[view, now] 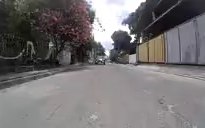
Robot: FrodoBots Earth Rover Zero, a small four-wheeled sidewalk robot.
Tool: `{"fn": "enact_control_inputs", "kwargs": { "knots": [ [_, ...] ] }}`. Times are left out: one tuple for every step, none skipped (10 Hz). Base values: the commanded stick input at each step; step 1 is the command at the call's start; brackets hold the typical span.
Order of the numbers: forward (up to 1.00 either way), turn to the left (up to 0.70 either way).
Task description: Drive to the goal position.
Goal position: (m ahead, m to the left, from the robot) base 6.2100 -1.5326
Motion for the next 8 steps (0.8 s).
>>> {"fn": "enact_control_inputs", "kwargs": {
  "knots": [
    [1.00,0.04],
    [1.00,0.04],
    [1.00,0.04],
    [1.00,0.04],
    [1.00,0.04],
    [1.00,0.04],
    [1.00,0.04],
    [1.00,0.04]
  ]
}}
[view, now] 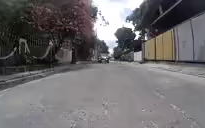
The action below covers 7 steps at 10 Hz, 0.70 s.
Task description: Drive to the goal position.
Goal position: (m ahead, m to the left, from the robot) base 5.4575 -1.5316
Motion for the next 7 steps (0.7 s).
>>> {"fn": "enact_control_inputs", "kwargs": {
  "knots": [
    [1.00,0.04],
    [1.00,-0.02],
    [1.00,-0.36],
    [1.00,-0.36],
    [1.00,-0.36],
    [1.00,-0.36],
    [1.00,-0.36]
  ]
}}
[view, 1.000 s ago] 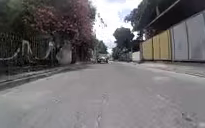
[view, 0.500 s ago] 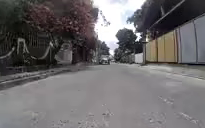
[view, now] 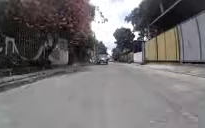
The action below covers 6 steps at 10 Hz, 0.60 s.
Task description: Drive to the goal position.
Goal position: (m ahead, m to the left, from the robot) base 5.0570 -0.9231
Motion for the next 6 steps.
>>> {"fn": "enact_control_inputs", "kwargs": {
  "knots": [
    [1.00,-0.36],
    [1.00,-0.36],
    [1.00,-0.36],
    [1.00,-0.36],
    [1.00,-0.27],
    [1.00,0.04]
  ]
}}
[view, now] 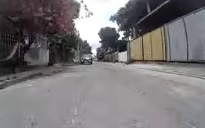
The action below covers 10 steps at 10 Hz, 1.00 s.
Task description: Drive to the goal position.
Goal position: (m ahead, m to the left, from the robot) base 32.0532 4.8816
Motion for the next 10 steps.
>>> {"fn": "enact_control_inputs", "kwargs": {
  "knots": [
    [1.00,0.04],
    [1.00,0.04],
    [1.00,0.04],
    [1.00,0.04],
    [1.00,0.04],
    [1.00,0.04],
    [1.00,0.04],
    [1.00,0.04],
    [1.00,0.04],
    [1.00,0.04]
  ]
}}
